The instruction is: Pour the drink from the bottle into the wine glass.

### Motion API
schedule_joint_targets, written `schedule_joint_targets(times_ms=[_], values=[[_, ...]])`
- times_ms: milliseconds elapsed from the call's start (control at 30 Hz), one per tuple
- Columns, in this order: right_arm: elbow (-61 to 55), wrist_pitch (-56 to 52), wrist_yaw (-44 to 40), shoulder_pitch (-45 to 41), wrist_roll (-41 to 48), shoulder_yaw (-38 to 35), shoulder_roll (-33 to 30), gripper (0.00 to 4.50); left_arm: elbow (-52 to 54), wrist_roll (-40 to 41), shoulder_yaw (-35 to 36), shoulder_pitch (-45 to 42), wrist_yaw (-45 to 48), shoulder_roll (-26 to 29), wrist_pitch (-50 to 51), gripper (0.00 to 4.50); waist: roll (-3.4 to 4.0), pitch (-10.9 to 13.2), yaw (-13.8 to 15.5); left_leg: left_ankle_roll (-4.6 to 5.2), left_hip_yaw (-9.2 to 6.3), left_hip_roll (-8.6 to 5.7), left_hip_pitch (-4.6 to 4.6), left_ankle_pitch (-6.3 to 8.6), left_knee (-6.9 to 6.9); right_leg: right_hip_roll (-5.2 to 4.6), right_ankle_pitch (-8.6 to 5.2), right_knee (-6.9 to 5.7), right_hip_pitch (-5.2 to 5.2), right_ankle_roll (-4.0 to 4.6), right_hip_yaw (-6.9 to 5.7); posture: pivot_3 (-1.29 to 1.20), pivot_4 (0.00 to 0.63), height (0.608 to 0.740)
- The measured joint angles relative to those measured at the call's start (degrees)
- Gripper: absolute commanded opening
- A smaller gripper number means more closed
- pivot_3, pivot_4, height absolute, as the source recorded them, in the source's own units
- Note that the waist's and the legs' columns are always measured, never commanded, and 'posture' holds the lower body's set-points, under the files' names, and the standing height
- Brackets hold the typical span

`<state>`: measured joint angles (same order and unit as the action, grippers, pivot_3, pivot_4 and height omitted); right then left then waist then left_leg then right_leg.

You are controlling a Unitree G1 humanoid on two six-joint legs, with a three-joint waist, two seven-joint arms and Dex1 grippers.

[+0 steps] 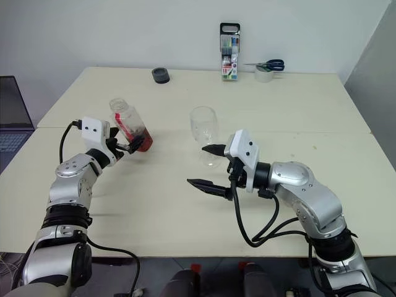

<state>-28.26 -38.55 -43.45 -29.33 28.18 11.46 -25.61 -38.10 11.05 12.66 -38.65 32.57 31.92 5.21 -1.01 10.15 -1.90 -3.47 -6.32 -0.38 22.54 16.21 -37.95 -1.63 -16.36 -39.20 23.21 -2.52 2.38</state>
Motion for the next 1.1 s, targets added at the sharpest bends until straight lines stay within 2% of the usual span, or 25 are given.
schedule_joint_targets(times_ms=[33,133,333,400,667,933,1100], values=[[0.0,0.0,0.0,-0.2,0.0,0.1,0.1,4.49,-0.8,-0.2,0.0,-0.6,0.2,0.0,-0.5,4.5,0.0,0.0,0.0,0.0,0.0,0.0,0.0,0.0,0.0,0.0,0.0,0.0,0.0,0.0,0.0,0.0,0.15,0.74],[0.2,0.1,0.0,-0.5,0.0,0.2,0.2,4.5,-4.0,-0.7,-0.1,-2.6,0.7,0.2,-2.0,3.99,0.0,0.0,0.0,0.0,0.0,0.0,0.0,0.0,0.0,0.0,0.0,0.0,0.0,0.0,-0.01,0.0,0.15,0.74],[0.2,0.1,0.0,-0.5,0.0,0.6,0.1,4.5,-9.1,-1.1,-1.0,-5.0,2.1,0.2,-4.4,2.13,0.0,0.0,-0.1,0.0,0.01,0.0,0.0,0.0,0.0,0.0,0.0,-0.01,0.01,0.0,0.0,0.0,0.15,0.74],[0.2,0.1,0.1,-0.5,0.0,0.6,0.0,4.5,-9.9,-1.1,-1.0,-5.4,2.4,0.1,-4.8,1.72,0.0,0.0,-0.1,0.0,0.0,0.0,0.0,0.0,0.0,0.0,0.0,-0.02,0.01,0.0,-0.01,0.0,0.15,0.74],[-0.3,0.1,1.2,-0.3,-0.5,0.6,-0.2,4.5,-9.0,-1.0,-1.1,-4.9,3.1,-0.7,-5.4,1.68,0.0,0.0,-0.1,0.0,-0.02,-0.03,0.0,0.0,-0.02,-0.02,0.0,-0.09,0.02,0.0,0.0,0.0,0.15,0.74],[-2.7,1.4,4.8,2.1,-0.9,-3.3,-0.9,4.5,11.3,-3.6,-7.8,-2.2,3.1,-2.8,-3.5,1.67,-0.03,0.0,0.1,-0.21,-0.12,-0.07,0.25,-0.12,-0.1,-0.05,0.01,-0.01,0.11,0.0,-0.01,0.0,0.15,0.74],[-2.2,3.3,6.3,3.0,-1.2,-5.7,-0.2,4.5,15.2,-9.2,-11.5,-2.8,2.8,-1.0,-7.4,1.67,-0.03,0.0,-0.3,-0.17,-0.07,-0.03,0.19,-0.1,-0.04,0.02,0.01,-0.03,0.11,0.0,0.01,0.0,0.15,0.74]])
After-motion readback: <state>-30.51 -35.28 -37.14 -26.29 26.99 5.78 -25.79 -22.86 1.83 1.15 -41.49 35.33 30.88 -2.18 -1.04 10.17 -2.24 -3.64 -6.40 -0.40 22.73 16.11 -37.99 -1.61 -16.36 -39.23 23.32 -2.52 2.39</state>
